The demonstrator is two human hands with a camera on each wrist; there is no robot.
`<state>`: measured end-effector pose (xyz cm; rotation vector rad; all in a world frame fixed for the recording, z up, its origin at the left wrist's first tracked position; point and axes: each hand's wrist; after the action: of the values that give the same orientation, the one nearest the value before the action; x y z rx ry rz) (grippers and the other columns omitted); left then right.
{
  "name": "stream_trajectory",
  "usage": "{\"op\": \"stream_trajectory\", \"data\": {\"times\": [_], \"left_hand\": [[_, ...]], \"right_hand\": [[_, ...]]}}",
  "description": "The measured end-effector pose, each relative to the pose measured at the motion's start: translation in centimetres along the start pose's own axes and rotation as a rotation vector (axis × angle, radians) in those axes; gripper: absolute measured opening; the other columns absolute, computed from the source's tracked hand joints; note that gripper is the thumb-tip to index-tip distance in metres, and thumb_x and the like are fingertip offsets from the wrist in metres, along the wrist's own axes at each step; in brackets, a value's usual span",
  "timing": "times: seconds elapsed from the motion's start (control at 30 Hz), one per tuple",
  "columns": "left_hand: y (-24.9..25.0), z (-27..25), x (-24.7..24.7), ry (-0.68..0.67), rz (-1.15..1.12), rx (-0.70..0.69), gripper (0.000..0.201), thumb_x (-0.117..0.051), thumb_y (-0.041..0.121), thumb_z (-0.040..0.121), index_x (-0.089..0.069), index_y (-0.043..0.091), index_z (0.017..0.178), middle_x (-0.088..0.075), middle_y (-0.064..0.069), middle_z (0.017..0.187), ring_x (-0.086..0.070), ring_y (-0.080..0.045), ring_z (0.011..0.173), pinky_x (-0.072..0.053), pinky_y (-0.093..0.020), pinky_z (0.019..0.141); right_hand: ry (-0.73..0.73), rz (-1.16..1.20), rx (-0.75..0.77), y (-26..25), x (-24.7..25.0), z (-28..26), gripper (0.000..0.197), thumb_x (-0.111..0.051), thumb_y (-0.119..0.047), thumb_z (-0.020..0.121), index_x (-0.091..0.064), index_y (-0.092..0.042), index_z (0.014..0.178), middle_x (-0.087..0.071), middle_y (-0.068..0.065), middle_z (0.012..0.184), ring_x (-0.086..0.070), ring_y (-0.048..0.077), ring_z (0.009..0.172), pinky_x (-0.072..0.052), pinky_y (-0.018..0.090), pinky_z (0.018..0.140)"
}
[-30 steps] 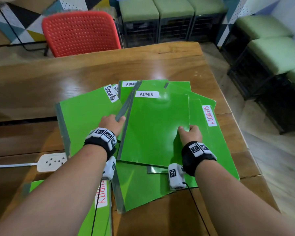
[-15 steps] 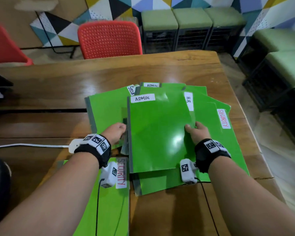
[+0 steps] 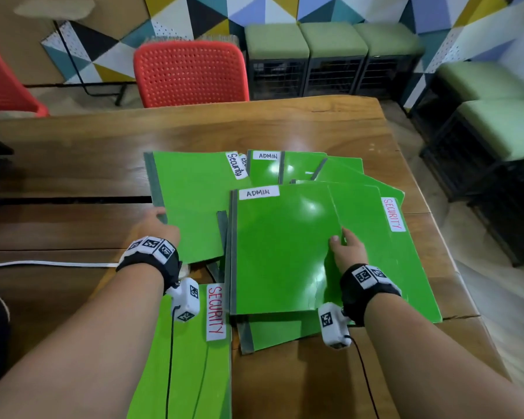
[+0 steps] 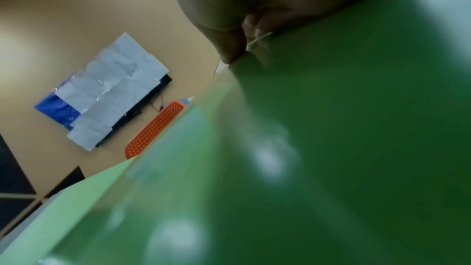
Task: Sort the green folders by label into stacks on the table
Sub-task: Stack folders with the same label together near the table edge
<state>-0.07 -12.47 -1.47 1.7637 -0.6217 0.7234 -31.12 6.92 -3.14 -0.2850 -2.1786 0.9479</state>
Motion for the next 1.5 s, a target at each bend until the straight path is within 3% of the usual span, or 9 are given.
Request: {"op": "stream_trajectory", "data": {"times": [0.17, 0.33, 0.6, 0.8, 0.9, 1.07, 1.2, 1.3, 1.5], "left_hand": [[0.9, -2.0, 3.6, 0.277, -0.289, 0.008, 0.071, -0.047, -0.010, 0.087, -0.034, 0.030, 0.144, -0.051, -0.009, 0.141, -0.056, -0.032, 0.120, -0.049, -0.041, 0.097], [-0.7, -3.2, 7.4, 0.500, -0.333, -0.033, 0.070, -0.038, -0.011, 0.087, -0.038, 0.034, 0.142, -0.049, -0.006, 0.143, -0.050, -0.026, 0.129, -0.041, -0.035, 0.107], [-2.4, -7.8, 9.8, 0.511, -0.457, -0.072, 0.066, -0.032, -0.007, 0.091, -0.039, 0.038, 0.139, -0.048, 0.003, 0.144, -0.047, -0.021, 0.131, -0.036, -0.031, 0.109], [-2.5, -10.0, 8.3, 0.258, -0.474, -0.083, 0.055, -0.036, 0.000, 0.096, -0.042, 0.031, 0.140, -0.054, -0.007, 0.137, -0.059, -0.028, 0.114, -0.047, -0.031, 0.098], [-1.7, -10.9, 5.9, 0.004, -0.503, -0.065, 0.043, -0.036, 0.009, 0.100, -0.045, 0.023, 0.140, -0.055, 0.001, 0.119, -0.055, -0.008, 0.080, -0.051, -0.024, 0.074], [0.4, -12.5, 1.3, -0.397, -0.426, 0.060, 0.037, -0.038, 0.042, 0.096, -0.056, 0.021, 0.120, -0.054, -0.002, 0.129, -0.050, -0.019, 0.118, -0.035, -0.044, 0.110], [1.6, -12.6, -3.0, -0.435, 0.004, 0.011, 0.043, -0.048, 0.021, 0.094, -0.050, 0.015, 0.137, -0.051, -0.012, 0.141, -0.057, -0.029, 0.118, -0.047, -0.039, 0.102], [2.3, -12.5, -5.4, -0.462, 0.232, 0.025, 0.050, -0.050, 0.012, 0.093, -0.042, 0.004, 0.141, -0.045, -0.017, 0.145, -0.051, -0.033, 0.126, -0.044, -0.036, 0.103], [1.5, -10.0, -9.3, -0.425, 0.289, 0.053, 0.066, -0.060, 0.011, 0.076, -0.042, 0.017, 0.140, -0.062, -0.011, 0.118, -0.065, -0.032, 0.096, -0.057, -0.039, 0.083]], "right_hand": [[0.050, 0.179, 0.001, -1.6, 1.1, -0.2, 0.054, -0.049, -0.030, 0.096, -0.032, -0.023, 0.147, -0.047, 0.008, 0.142, -0.041, 0.003, 0.065, -0.043, 0.025, 0.058], [-0.035, 0.256, 0.018, -4.0, 0.8, -3.3, 0.052, -0.047, -0.031, 0.098, -0.032, -0.024, 0.147, -0.043, 0.008, 0.145, -0.055, 0.029, 0.114, -0.050, 0.049, 0.093], [-0.154, 0.228, 0.203, -5.8, -1.2, -7.7, 0.056, -0.046, -0.036, 0.098, -0.030, -0.015, 0.148, -0.038, 0.008, 0.151, -0.039, 0.028, 0.136, -0.034, 0.045, 0.109], [-0.214, 0.223, 0.272, -6.5, -2.1, -9.0, 0.048, -0.047, -0.034, 0.098, -0.039, -0.011, 0.139, -0.047, 0.010, 0.142, -0.043, 0.029, 0.133, -0.037, 0.043, 0.107], [-0.201, 0.194, 0.247, -5.9, -1.4, -8.7, 0.046, -0.049, -0.030, 0.098, -0.037, -0.014, 0.139, -0.049, 0.011, 0.138, -0.050, 0.028, 0.125, -0.044, 0.040, 0.096], [-0.044, 0.232, 0.134, -2.9, 1.8, -5.9, 0.044, -0.055, -0.021, 0.095, -0.046, -0.016, 0.138, -0.062, 0.006, 0.098, -0.060, 0.019, 0.082, -0.054, 0.034, 0.077], [0.043, 0.185, 0.022, -0.8, 4.9, -3.5, 0.047, -0.049, -0.019, 0.098, -0.041, -0.010, 0.143, -0.052, 0.012, 0.136, -0.056, 0.019, 0.093, -0.051, 0.037, 0.090], [0.118, 0.153, -0.033, 0.7, 7.1, -1.5, 0.047, -0.048, -0.018, 0.098, -0.042, -0.006, 0.143, -0.054, 0.015, 0.131, -0.053, 0.020, 0.086, -0.049, 0.033, 0.073], [0.127, 0.029, -0.192, 3.3, 9.2, 1.6, 0.047, -0.055, -0.032, 0.092, -0.052, -0.002, 0.128, -0.063, 0.015, 0.105, -0.063, 0.030, 0.094, -0.053, 0.047, 0.090]]}}
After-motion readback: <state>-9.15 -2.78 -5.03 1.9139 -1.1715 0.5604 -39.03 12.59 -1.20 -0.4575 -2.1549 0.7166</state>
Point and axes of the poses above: each hand's wrist, its own z-axis towards the middle knuckle, its own x-axis out of the back of the hand, y = z × x
